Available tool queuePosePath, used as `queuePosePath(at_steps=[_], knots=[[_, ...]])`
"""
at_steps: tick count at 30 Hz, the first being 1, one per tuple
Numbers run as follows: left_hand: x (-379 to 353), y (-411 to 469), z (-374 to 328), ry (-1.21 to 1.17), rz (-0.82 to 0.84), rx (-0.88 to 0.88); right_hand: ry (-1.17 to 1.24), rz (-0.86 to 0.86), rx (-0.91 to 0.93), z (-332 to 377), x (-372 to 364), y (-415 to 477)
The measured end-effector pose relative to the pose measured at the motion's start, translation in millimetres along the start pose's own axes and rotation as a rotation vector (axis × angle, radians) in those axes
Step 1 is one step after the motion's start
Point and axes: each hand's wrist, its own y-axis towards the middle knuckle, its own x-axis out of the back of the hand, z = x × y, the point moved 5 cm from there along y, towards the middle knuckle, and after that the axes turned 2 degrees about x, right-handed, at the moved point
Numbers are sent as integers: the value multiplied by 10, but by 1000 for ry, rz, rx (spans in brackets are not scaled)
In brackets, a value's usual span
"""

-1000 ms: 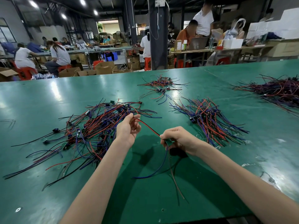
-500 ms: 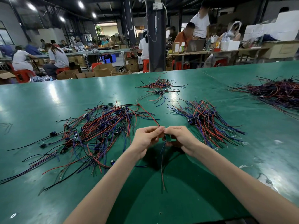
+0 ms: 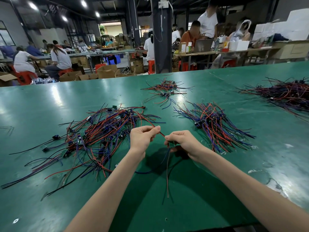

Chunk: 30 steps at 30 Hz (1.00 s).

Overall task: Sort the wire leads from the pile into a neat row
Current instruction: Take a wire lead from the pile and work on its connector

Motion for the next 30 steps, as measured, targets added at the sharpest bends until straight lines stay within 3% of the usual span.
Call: queuePosePath(at_steps=[13,24,30], knots=[[448,195,-57,-107,-246,42,-36,69,25,-1,-36,-15],[464,224,-10,-335,-253,227,-34,110,12,44,-46,-63],[387,231,88,-591,-62,427,-52,132,7,52,-65,-74]])
